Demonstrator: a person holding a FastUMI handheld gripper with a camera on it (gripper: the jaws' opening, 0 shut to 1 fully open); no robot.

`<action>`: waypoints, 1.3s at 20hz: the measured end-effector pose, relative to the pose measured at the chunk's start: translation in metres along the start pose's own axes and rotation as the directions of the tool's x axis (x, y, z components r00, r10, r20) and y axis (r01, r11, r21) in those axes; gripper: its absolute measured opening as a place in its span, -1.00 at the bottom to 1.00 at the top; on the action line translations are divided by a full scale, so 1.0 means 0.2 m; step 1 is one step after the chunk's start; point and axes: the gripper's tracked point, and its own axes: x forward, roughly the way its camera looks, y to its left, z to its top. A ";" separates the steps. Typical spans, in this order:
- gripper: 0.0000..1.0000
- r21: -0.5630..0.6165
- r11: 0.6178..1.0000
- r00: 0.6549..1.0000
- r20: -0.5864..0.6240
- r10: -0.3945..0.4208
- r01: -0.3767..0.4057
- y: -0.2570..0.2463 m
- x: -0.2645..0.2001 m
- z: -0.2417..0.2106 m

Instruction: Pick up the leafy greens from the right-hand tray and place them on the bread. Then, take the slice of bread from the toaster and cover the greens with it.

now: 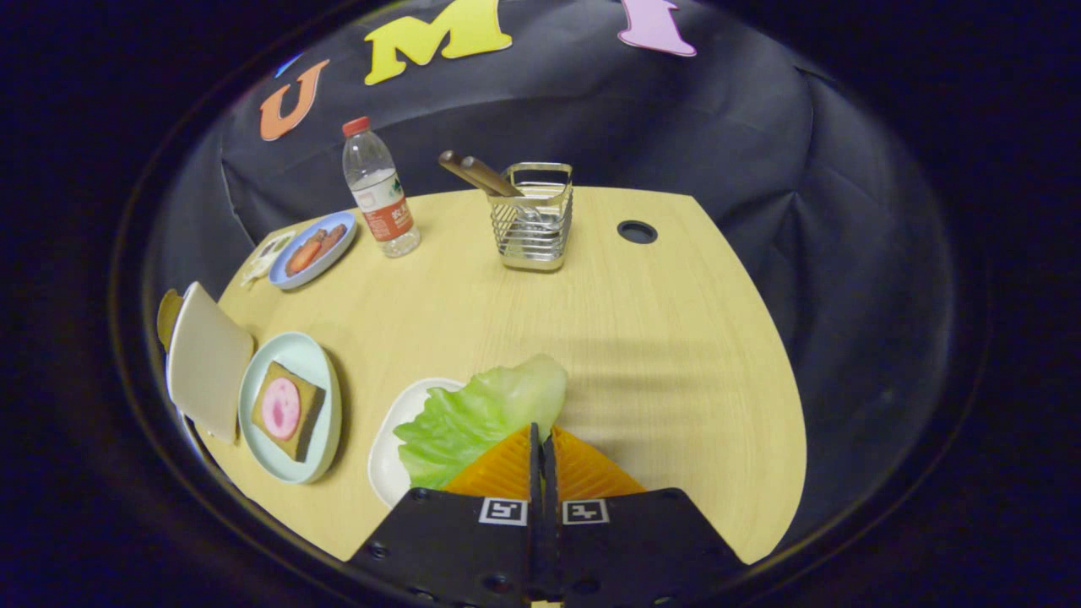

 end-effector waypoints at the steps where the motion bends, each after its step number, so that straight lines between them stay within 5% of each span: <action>1: -0.99 -0.018 1.000 1.000 -0.010 -0.010 0.010 -0.01 0.02 -0.02; 6: -0.99 -0.104 0.991 0.996 -0.010 -0.089 0.087 -0.12 0.07 -0.01; 15: -0.99 -0.058 0.998 0.994 0.104 0.026 -0.020 0.01 -0.24 0.05; 26: -0.99 -0.030 0.999 0.983 0.180 0.022 -0.017 0.33 -0.66 0.16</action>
